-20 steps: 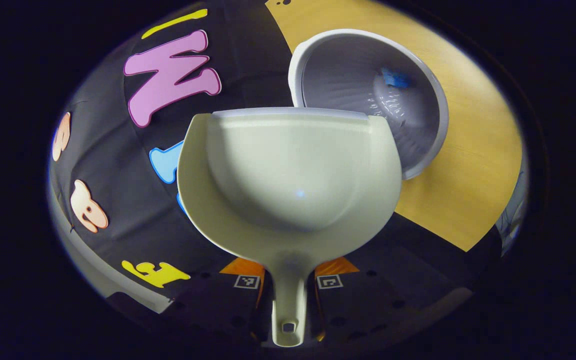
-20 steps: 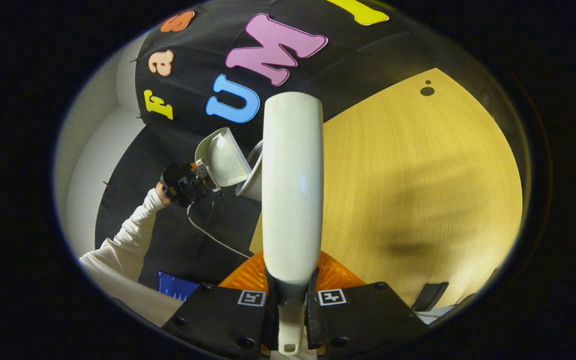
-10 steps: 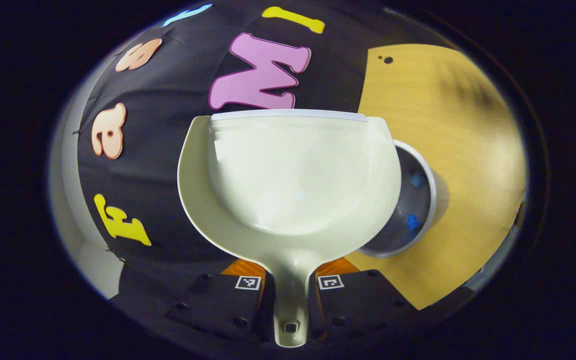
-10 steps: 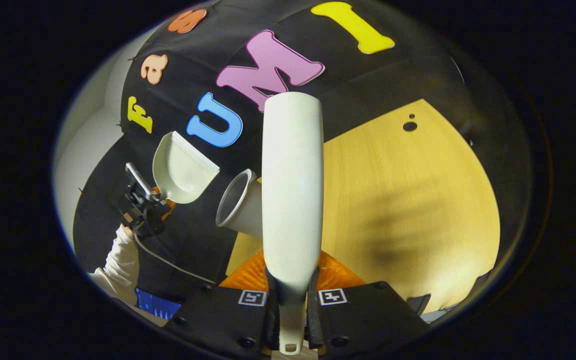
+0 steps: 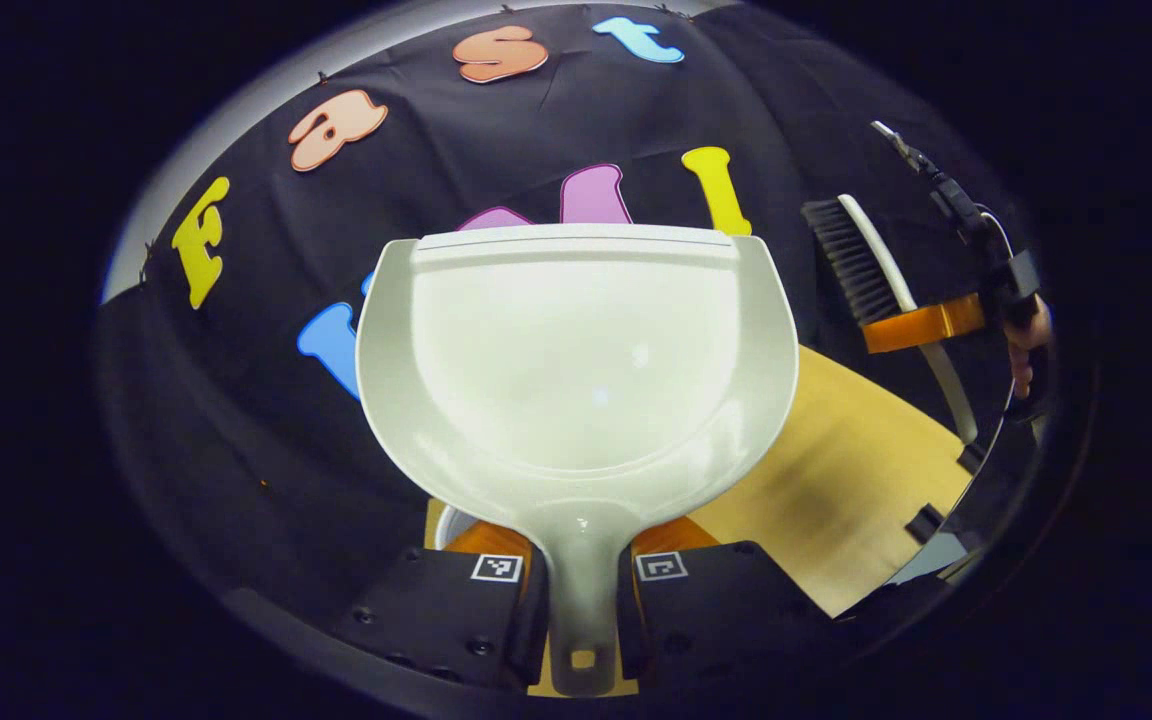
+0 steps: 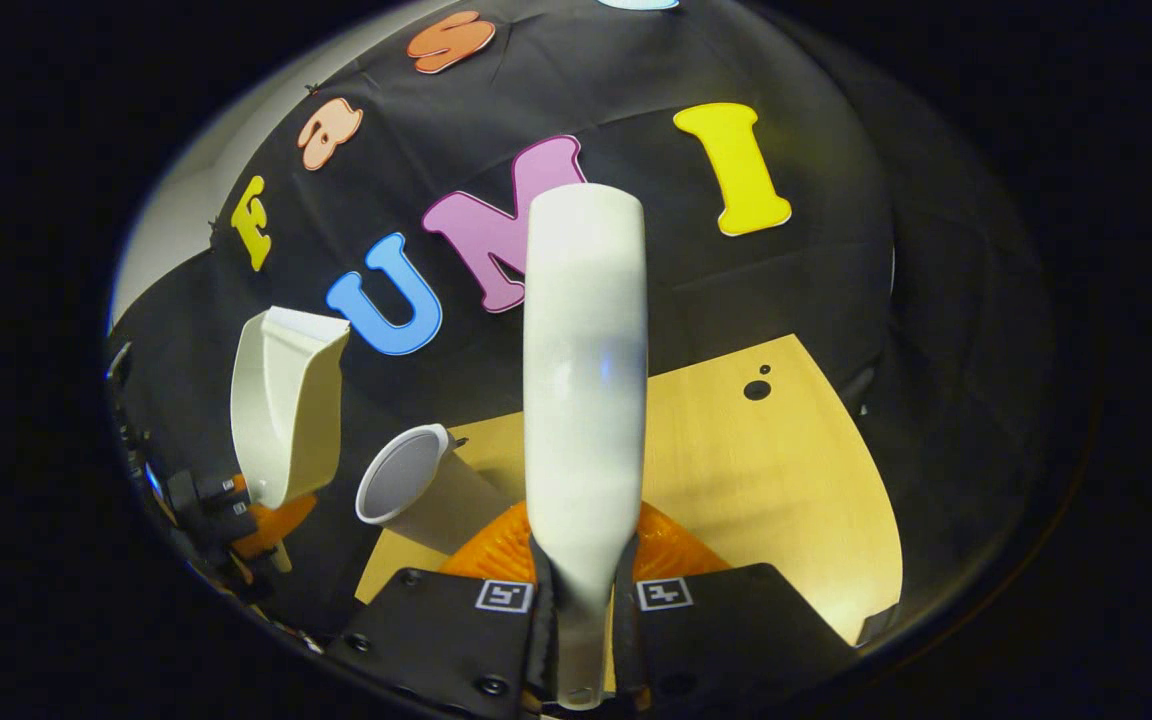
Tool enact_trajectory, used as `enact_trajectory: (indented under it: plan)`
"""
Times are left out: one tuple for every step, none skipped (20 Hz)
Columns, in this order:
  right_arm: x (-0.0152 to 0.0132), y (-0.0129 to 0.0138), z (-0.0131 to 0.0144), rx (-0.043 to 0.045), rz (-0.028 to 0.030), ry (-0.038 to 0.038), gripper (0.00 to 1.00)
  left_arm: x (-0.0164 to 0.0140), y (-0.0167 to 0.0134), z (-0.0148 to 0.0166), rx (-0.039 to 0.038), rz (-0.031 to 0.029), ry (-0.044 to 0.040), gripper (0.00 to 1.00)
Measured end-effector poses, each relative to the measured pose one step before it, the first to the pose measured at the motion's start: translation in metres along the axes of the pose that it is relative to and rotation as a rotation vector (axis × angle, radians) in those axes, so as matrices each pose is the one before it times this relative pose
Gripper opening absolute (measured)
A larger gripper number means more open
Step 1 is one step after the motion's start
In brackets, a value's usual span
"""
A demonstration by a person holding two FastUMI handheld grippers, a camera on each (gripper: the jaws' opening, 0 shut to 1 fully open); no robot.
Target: Pick up the small broom and dustpan from the desktop, sweep the trash into the dustpan with the broom, and then empty the trash into the garbage bin.
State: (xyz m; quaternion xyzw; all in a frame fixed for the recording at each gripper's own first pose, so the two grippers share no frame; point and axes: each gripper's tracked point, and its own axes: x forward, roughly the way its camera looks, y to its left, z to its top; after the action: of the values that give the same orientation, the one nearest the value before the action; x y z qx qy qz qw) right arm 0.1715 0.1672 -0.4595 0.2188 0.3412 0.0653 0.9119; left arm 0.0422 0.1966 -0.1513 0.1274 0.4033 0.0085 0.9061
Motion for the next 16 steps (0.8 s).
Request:
enact_trajectory:
  plan:
    - [0.00283, -0.00491, -0.00418, -0.00791, -0.02501, 0.00667, 0.23, 0.00265, -0.02051, -0.01195, -0.05837, -0.04923, 0.04417, 0.25]
    - [0.00270, -0.00581, -0.00646, -0.00752, -0.02691, 0.01079, 0.23, 0.00656, -0.01375, -0.00840, -0.05739, -0.03618, 0.02780, 0.23]
    - [0.00319, -0.00652, -0.00793, -0.00262, -0.02496, 0.01735, 0.23, 0.00987, -0.01278, -0.00988, -0.04851, -0.02171, 0.03411, 0.25]
    - [0.00391, -0.00500, -0.00896, -0.00006, -0.01969, 0.02063, 0.23, 0.01193, -0.01075, -0.01161, -0.04428, -0.01985, 0.03557, 0.25]
    - [0.00659, -0.00567, -0.01051, 0.00016, -0.02223, 0.02784, 0.23, 0.01167, -0.01137, -0.01178, -0.04318, -0.02875, 0.02711, 0.25]
    - [0.00817, -0.00752, -0.01516, -0.00571, -0.02988, 0.03677, 0.23, 0.01250, -0.01328, -0.01182, -0.03920, -0.04063, 0.03272, 0.25]
    - [0.01010, -0.01058, -0.01820, -0.00937, -0.03456, 0.04991, 0.23, 0.01450, -0.01064, -0.01532, -0.00989, -0.03819, 0.04922, 0.25]
    - [0.01054, -0.00636, -0.01951, -0.00799, -0.02583, 0.05974, 0.23, 0.01786, -0.00449, -0.01430, 0.00567, -0.00746, 0.05042, 0.25]
    - [0.01521, -0.00594, -0.02019, -0.01729, -0.02008, 0.06121, 0.23, 0.01687, 0.00149, -0.01314, 0.00612, 0.01463, 0.03875, 0.25]
    - [0.01510, -0.00649, -0.02018, -0.01471, -0.01505, 0.07887, 0.24, 0.02163, 0.00326, -0.01434, 0.01062, 0.02114, 0.04732, 0.25]
    - [0.01450, -0.00365, -0.02026, 0.00607, 0.00049, 0.06699, 0.24, 0.02252, 0.00250, -0.01710, 0.00284, 0.01800, 0.05491, 0.25]
    - [0.01780, 0.00003, -0.01481, 0.03165, 0.01204, 0.04249, 0.24, 0.02045, -0.00185, -0.01560, -0.01973, 0.00336, 0.05804, 0.25]
    - [0.01276, -0.00086, -0.01127, 0.02566, -0.00207, 0.03353, 0.24, 0.01721, -0.00252, -0.01435, -0.03467, -0.01437, 0.06340, 0.25]
    - [0.01167, -0.00239, -0.00833, -0.00390, -0.01883, 0.03115, 0.24, 0.01346, -0.00070, -0.00992, -0.02995, -0.01541, 0.05702, 0.25]
    - [0.01207, -0.00372, -0.01328, -0.00931, -0.01875, 0.03239, 0.24, 0.00581, 0.00299, -0.01096, -0.01751, -0.00174, 0.04275, 0.25]
    - [0.00809, -0.00331, -0.01107, -0.00697, -0.01097, 0.03058, 0.20, 0.00211, 0.00295, -0.00352, -0.00332, 0.01511, 0.03240, 0.25]
